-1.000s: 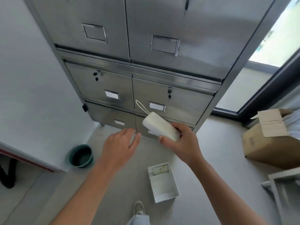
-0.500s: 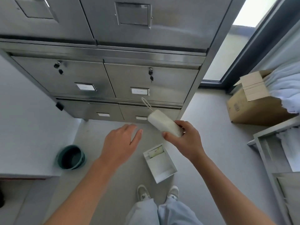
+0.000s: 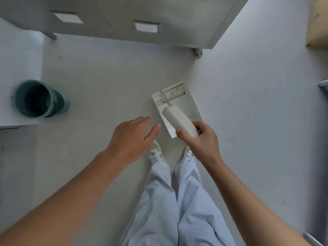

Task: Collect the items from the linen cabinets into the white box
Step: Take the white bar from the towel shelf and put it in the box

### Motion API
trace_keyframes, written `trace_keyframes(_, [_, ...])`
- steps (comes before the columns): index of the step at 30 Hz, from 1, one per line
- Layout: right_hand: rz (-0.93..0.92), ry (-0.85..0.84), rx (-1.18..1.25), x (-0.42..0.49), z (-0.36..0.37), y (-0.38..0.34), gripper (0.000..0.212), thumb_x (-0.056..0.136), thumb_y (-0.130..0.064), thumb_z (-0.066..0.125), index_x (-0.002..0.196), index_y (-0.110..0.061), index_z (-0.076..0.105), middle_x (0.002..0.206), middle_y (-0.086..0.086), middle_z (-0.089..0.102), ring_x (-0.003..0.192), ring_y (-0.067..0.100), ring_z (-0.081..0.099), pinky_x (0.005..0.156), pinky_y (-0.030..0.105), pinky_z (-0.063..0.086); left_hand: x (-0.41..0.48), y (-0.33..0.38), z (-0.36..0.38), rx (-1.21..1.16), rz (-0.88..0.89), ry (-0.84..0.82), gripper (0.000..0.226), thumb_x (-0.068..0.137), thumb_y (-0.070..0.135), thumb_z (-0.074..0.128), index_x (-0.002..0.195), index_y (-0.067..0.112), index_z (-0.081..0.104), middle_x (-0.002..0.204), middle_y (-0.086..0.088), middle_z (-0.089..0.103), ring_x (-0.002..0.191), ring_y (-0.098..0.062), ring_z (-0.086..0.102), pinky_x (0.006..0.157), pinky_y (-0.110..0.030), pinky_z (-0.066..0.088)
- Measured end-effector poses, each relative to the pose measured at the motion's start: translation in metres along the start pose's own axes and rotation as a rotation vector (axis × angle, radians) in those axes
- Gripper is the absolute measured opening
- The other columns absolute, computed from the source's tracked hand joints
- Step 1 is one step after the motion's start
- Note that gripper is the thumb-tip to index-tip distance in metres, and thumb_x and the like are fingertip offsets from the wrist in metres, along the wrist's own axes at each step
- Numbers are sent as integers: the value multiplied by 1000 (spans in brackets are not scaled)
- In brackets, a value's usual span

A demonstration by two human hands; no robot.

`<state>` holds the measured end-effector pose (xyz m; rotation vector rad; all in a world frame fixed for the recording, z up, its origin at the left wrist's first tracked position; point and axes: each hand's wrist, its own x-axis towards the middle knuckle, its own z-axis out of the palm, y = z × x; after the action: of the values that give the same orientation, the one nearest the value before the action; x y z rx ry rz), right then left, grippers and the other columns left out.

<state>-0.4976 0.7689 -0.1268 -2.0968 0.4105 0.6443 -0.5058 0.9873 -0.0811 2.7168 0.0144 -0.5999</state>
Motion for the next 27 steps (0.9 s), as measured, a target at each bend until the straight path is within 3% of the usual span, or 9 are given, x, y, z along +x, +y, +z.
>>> trace_keyframes(3, [53, -10, 32, 39, 38, 60, 64, 59, -70, 73, 105, -26, 71, 95, -9, 70, 84, 6, 65, 71, 23, 46, 32, -22, 71, -34, -7, -6, 46, 95, 56, 27, 99, 23, 60, 98, 4, 66, 81, -23, 63, 70, -40, 49])
trace_keyframes(11, [154, -21, 232, 145, 130, 200, 40, 75, -57, 74, 96, -23, 74, 77, -13, 70, 71, 3, 62, 68, 24, 49, 105, -81, 241, -114, -6, -20, 48, 97, 58, 27, 103, 25, 61, 100, 5, 67, 84, -21, 64, 71, -40, 51])
trace_keyframes(14, [150, -38, 254, 177, 151, 223, 46, 71, -55, 75, 102, -22, 73, 85, -12, 74, 76, 3, 67, 65, 16, 49, 122, -102, 274, -146, -27, -15, 48, 98, 57, 27, 105, 25, 62, 101, 7, 67, 83, -18, 64, 71, -39, 52])
trace_keyframes(19, [120, -64, 233, 214, 169, 228, 47, 67, -39, 85, 105, -23, 63, 102, -6, 73, 79, 1, 71, 60, 15, 52, 143, -121, 292, -143, -22, -32, 47, 97, 57, 27, 103, 25, 60, 99, 7, 67, 81, -19, 65, 69, -39, 52])
trace_keyframes(23, [115, -50, 105, 225, 170, 216, 56, 63, -43, 87, 110, -26, 60, 104, -13, 69, 84, 3, 71, 78, 39, 60, 152, -124, 286, -166, -40, -43, 51, 95, 59, 23, 103, 25, 61, 97, 7, 67, 78, -18, 64, 67, -38, 52])
trace_keyframes(27, [109, -24, 21, 249, 172, 202, 60, 65, -42, 87, 113, -25, 56, 99, -16, 65, 85, 3, 67, 84, 47, 58, 162, -131, 281, -171, -45, -35, 50, 97, 56, 24, 99, 22, 61, 86, 6, 66, 69, -17, 61, 62, -35, 50])
